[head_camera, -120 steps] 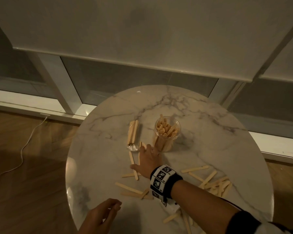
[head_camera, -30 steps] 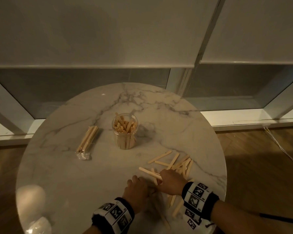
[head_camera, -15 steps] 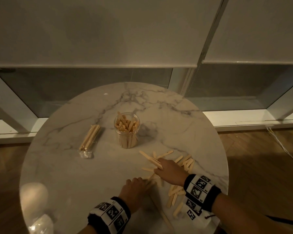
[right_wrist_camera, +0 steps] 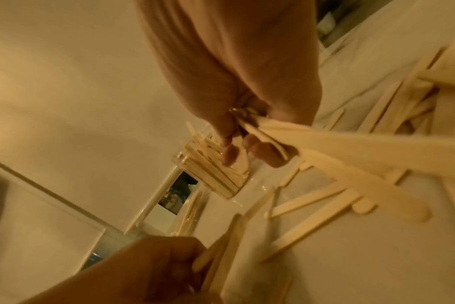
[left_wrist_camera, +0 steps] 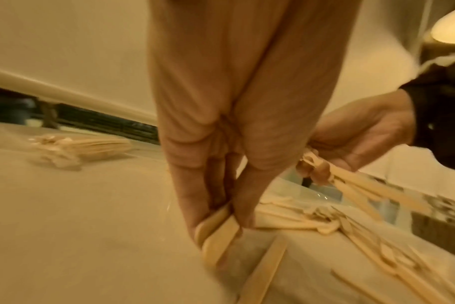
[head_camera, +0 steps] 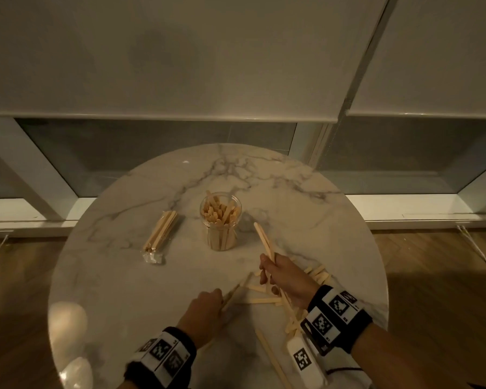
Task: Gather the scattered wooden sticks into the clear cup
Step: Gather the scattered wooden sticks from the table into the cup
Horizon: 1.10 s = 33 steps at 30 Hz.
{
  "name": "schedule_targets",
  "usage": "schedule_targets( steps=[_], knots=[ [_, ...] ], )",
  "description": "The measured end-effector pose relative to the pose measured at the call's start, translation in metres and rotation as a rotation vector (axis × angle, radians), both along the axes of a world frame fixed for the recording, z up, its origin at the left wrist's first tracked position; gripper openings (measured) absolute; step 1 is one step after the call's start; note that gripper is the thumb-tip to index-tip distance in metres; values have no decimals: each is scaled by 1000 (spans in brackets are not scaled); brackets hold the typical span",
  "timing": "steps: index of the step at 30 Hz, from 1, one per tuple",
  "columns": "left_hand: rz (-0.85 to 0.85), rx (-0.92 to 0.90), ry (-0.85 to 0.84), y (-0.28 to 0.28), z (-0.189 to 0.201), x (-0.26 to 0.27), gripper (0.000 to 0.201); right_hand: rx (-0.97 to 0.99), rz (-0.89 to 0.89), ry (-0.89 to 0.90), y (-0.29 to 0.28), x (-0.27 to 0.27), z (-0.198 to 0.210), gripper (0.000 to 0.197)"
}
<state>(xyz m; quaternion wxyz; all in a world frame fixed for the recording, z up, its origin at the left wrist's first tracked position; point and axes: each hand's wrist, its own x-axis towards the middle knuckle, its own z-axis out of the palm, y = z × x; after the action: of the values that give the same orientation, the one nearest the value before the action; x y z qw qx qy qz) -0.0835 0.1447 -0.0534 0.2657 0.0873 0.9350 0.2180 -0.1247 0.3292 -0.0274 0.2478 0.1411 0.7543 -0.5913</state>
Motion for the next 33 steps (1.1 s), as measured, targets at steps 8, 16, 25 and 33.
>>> schedule_targets(
  steps=[8, 16, 25, 33],
  knots=[
    [369, 478, 159, 14, 30, -9, 10, -245, -248, -81, -21, -4, -4, 26],
    [312, 508, 326, 33, 43, -4, 22, -628, -288, 37, -35, 4, 4, 39],
    [314, 705, 95, 36, 47, 9, 22, -604, -402, 254, -37, -8, 13, 15],
    [327, 683, 107, 38, 48, 5, 12, -380, -166, 497, -37, 0, 15, 7]
  ],
)
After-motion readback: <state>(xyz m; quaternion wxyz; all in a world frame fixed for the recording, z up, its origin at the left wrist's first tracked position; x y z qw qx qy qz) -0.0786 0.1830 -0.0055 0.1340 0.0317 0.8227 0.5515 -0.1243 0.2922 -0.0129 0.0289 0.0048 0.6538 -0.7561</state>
